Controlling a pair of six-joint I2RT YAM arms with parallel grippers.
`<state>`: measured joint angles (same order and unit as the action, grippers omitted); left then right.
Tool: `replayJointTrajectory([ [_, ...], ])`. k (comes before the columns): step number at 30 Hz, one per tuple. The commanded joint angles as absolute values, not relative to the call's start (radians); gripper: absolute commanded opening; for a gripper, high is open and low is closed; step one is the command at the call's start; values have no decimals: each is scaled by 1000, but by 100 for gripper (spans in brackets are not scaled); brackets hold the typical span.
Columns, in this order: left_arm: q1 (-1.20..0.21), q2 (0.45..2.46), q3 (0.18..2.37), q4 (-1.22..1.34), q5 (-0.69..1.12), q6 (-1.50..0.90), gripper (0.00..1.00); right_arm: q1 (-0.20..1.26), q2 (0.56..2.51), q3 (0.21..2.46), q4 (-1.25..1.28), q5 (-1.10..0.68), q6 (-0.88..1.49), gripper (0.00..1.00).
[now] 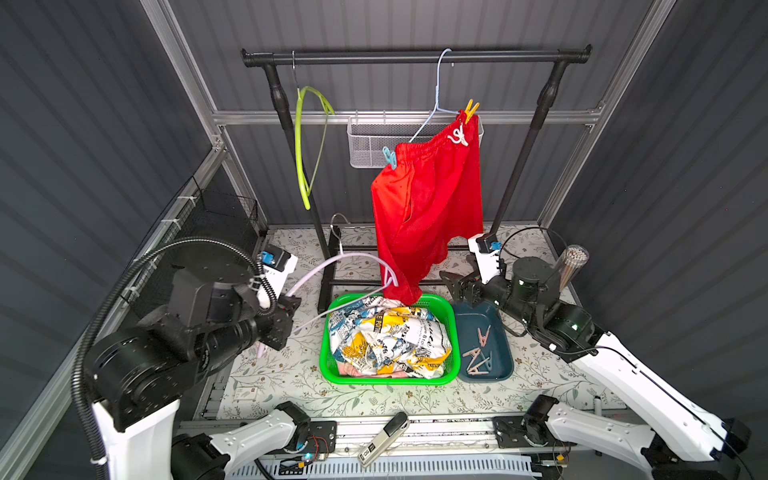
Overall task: Remove the clothespins securing shorts to the hanger
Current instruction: Place the hanger on the clothesline.
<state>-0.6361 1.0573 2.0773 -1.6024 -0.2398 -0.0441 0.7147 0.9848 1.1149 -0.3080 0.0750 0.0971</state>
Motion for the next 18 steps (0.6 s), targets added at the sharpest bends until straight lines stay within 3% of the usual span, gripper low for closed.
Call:
replayJointTrajectory([
  [1,-643,1060,2117,-1624,-420,-35,0,699,982,1146,-323,91,135,86],
  [12,-643,1186,2027,-1360,-400,0,0,667,997,1092,-314,124,189,87],
  [18,-643,1119,1939,-1054,-448,-5,0,657,986,1064,-326,140,185,87],
])
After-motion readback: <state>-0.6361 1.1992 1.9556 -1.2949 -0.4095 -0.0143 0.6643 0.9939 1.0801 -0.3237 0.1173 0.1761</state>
